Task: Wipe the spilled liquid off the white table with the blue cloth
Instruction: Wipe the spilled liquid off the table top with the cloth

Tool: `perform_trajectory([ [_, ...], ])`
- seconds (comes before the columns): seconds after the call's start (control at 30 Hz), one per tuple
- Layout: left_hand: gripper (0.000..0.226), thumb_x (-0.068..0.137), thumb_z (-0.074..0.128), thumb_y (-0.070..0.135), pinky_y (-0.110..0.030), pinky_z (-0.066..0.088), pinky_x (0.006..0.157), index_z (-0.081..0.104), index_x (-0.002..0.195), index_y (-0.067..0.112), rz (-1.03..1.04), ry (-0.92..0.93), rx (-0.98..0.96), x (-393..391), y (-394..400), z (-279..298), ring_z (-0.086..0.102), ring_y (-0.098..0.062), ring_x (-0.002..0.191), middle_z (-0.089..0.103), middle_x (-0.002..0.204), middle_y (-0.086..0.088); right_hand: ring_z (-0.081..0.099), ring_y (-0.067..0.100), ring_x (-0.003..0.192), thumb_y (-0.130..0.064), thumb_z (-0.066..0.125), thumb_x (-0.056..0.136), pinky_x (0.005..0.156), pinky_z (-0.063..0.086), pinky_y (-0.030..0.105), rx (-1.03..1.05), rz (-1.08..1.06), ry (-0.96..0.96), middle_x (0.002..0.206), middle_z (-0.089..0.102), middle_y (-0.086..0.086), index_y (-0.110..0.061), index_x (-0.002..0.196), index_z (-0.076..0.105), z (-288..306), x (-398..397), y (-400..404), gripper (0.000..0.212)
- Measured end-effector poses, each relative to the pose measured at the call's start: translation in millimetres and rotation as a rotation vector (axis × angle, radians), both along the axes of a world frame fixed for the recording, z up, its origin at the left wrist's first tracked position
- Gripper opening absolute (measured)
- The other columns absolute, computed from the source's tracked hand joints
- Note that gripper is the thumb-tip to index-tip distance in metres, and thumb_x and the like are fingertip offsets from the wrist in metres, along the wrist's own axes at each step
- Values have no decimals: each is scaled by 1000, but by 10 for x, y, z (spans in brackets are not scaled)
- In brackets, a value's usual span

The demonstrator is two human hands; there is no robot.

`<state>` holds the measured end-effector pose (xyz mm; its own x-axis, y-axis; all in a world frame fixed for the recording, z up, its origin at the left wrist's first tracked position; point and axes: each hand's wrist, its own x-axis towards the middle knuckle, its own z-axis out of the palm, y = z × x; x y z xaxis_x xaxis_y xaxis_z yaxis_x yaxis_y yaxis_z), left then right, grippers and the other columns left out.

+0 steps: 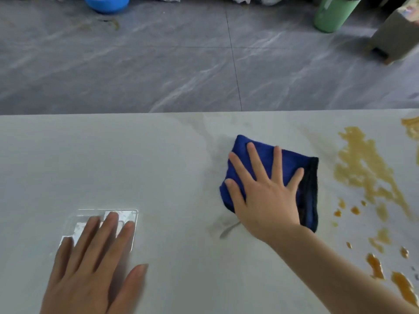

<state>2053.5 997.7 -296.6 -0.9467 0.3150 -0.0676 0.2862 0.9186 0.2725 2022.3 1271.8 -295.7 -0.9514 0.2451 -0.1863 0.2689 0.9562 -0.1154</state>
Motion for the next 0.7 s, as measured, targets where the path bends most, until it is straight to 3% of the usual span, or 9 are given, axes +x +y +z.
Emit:
perform_trajectory([
  [0.17, 69, 84, 18, 67, -41, 16, 113, 46, 132, 25, 26, -1, -14, -7, 21, -19, 19, -16, 140, 41, 144, 0, -20, 31, 141, -62, -3, 84, 101, -7, 71, -13, 89, 39, 156, -10, -15, -48, 141, -3, -41, -509, 239, 59],
  [0.3, 68, 84, 20, 67, -46, 19, 111, 45, 133, 27, 11, 1, -21, -16, 2, -30, 21, -17, 141, 38, 146, 2, -17, 28, 142, -58, 8, 91, 103, -5, 71, -32, -91, 10, 156, -8, -16, -50, 142, -1, -17, -718, 907, 51],
  [0.43, 68, 83, 20, 67, -47, 19, 111, 43, 133, 27, 9, 5, -22, -20, -14, -60, 20, -18, 141, 38, 146, 3, -19, 25, 142, -62, -1, 82, 105, -3, 70, -10, -239, -44, 155, -13, -17, -52, 140, -6, 44, -157, 1173, 59],
  [0.6, 72, 84, 19, 67, -55, 22, 109, 48, 132, 23, 0, -6, -42, -3, -17, -91, 24, -23, 140, 39, 146, -3, -31, 27, 137, -67, -21, 75, 105, -7, 67, 18, -14, -58, 139, -37, -22, -54, 132, -27, -18, 329, 616, 58],
  [0.7, 76, 83, 18, 70, -57, 22, 110, 50, 131, 20, 20, -22, -34, 9, 4, -69, 26, -23, 139, 39, 146, -5, -25, 29, 139, -64, -14, 78, 105, -5, 68, 13, 89, -2, 151, -23, -19, -51, 136, -17, -43, 77, 538, 60],
])
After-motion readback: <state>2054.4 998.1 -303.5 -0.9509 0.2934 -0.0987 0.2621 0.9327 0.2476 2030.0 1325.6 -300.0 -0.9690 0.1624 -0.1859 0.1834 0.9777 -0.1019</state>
